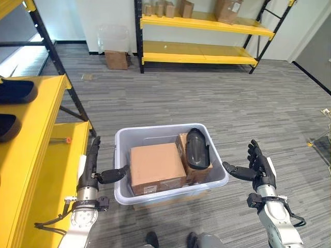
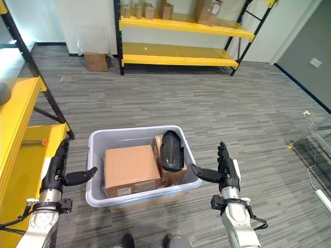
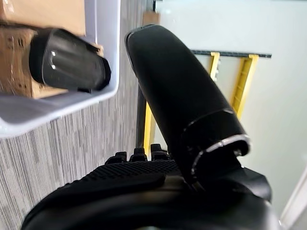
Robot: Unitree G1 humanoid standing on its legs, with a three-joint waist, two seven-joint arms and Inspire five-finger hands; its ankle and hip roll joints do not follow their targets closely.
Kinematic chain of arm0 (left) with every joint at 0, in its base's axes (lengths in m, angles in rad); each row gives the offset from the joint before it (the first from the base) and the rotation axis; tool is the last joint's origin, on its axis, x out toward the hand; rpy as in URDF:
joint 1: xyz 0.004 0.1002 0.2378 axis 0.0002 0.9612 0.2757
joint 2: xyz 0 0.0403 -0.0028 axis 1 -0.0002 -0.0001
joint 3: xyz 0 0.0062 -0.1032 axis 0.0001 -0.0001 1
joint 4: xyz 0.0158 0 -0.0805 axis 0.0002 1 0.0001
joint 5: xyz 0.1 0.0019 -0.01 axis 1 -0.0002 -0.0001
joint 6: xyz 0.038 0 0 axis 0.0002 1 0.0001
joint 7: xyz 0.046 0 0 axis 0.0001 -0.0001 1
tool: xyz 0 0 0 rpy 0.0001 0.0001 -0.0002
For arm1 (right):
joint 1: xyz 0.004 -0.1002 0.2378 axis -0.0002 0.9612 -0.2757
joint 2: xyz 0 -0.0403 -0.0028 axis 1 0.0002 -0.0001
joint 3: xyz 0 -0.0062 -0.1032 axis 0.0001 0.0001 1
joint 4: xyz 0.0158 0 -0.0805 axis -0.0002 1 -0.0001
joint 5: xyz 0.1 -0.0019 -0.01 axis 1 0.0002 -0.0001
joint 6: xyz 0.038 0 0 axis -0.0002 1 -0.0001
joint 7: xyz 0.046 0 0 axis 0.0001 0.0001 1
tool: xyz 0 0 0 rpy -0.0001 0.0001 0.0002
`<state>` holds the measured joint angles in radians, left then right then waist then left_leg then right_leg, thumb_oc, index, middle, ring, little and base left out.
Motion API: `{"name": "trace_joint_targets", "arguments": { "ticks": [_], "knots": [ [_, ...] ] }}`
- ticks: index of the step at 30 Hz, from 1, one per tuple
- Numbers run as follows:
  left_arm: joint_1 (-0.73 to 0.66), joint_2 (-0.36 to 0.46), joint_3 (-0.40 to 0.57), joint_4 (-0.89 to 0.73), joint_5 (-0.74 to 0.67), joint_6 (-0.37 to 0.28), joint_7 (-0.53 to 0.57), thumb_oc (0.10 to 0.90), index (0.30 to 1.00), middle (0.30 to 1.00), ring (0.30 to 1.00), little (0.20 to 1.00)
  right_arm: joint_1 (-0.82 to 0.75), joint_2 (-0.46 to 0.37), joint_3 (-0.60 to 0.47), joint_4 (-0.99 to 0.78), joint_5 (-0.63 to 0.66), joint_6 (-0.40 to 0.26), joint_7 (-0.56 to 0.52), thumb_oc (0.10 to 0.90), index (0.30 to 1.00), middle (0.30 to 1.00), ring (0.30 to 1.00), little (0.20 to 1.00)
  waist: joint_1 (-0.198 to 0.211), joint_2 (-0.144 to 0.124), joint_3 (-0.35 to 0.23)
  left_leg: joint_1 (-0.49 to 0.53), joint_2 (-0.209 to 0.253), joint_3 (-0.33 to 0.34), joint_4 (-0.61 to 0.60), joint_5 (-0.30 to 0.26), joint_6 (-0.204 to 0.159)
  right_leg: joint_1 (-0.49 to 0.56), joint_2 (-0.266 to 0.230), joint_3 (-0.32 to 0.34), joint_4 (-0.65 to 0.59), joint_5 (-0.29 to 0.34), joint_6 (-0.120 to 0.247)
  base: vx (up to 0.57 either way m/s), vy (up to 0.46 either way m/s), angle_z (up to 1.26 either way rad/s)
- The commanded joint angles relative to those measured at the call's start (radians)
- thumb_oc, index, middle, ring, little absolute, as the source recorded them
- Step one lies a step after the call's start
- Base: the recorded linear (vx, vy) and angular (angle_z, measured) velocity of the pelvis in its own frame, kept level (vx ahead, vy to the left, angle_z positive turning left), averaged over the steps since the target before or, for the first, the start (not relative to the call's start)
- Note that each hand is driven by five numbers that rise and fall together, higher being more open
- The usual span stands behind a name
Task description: Move parts from the plastic box to the shelf.
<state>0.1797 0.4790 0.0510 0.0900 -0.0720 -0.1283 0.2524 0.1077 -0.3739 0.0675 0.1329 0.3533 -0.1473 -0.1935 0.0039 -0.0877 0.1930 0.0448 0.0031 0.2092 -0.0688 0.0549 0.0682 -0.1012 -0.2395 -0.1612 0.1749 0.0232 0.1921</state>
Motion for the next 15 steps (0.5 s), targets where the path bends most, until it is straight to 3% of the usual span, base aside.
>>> {"name": "trace_joint_targets", "arguments": {
  "ticks": [1,7,8,9,10,13,15],
  "knots": [
    [-0.056,0.065,0.055,-0.096,-0.029,-0.090,0.065,0.900,1.000,1.000,1.000,1.000,-0.138,-0.007,-0.047,0.020,-0.040,-0.135,-0.065,0.900,1.000,1.000,1.000,1.000,0.012,0.003,-0.036,0.076,0.050,-0.088,-0.015,-0.114,-0.037,0.008,-0.028,0.103,-0.082,0.230,0.016,0.06,-0.300,1.06],
    [-0.021,0.071,0.076,-0.110,0.006,-0.106,0.095,0.900,1.000,1.000,1.000,1.000,-0.156,-0.002,-0.034,0.013,-0.020,-0.121,-0.033,0.900,1.000,1.000,1.000,1.000,0.049,-0.012,-0.056,0.086,0.093,-0.139,-0.015,-0.129,-0.085,0.082,-0.052,0.087,-0.202,0.233,0.028,0.03,-0.358,0.58],
    [-0.008,0.070,0.088,-0.114,0.003,-0.111,0.092,0.900,1.000,1.000,1.000,1.000,-0.159,-0.003,-0.028,0.013,-0.027,-0.120,-0.031,0.900,1.000,1.000,1.000,1.000,0.055,-0.016,-0.057,0.086,0.097,-0.146,-0.015,-0.118,-0.090,0.088,-0.046,0.072,-0.193,0.217,0.026,0.07,-0.404,0.26],
    [0.007,0.061,0.103,-0.114,0.006,-0.118,0.093,0.900,1.000,1.000,1.000,1.000,-0.162,-0.009,-0.025,0.010,-0.045,-0.119,-0.029,0.900,1.000,1.000,1.000,1.000,0.062,-0.009,-0.062,0.093,0.109,-0.149,-0.017,-0.117,-0.101,0.123,-0.026,0.042,-0.197,0.148,0.024,0.04,-0.333,0.16],
    [0.012,0.054,0.108,-0.113,0.009,-0.124,0.095,0.900,1.000,1.000,1.000,1.000,-0.162,-0.015,-0.024,0.004,-0.056,-0.118,-0.033,0.900,1.000,1.000,1.000,1.000,0.064,-0.007,-0.063,0.089,0.111,-0.148,-0.018,-0.105,-0.105,0.131,-0.021,0.033,-0.199,0.135,0.021,0.06,-0.315,0.22],
    [0.038,0.021,0.147,-0.113,0.042,-0.157,0.168,0.900,1.000,1.000,1.000,1.000,-0.177,-0.076,-0.009,-0.042,-0.245,-0.136,-0.112,0.900,1.000,1.000,1.000,1.000,0.057,0.009,-0.072,0.090,0.156,-0.081,-0.018,-0.076,-0.144,0.177,0.009,-0.031,-0.207,0.049,-0.001,0.03,-0.249,-0.02],
    [0.034,0.010,0.154,-0.111,0.046,-0.156,0.176,0.900,1.000,1.000,1.000,1.000,-0.169,-0.108,-0.021,-0.082,-0.243,-0.106,-0.114,0.900,1.000,1.000,1.000,1.000,0.044,0.011,-0.071,0.074,0.184,-0.060,-0.018,-0.053,-0.162,0.179,0.021,-0.038,-0.206,0.034,-0.017,-0.04,-0.199,-0.19]
  ]
}}
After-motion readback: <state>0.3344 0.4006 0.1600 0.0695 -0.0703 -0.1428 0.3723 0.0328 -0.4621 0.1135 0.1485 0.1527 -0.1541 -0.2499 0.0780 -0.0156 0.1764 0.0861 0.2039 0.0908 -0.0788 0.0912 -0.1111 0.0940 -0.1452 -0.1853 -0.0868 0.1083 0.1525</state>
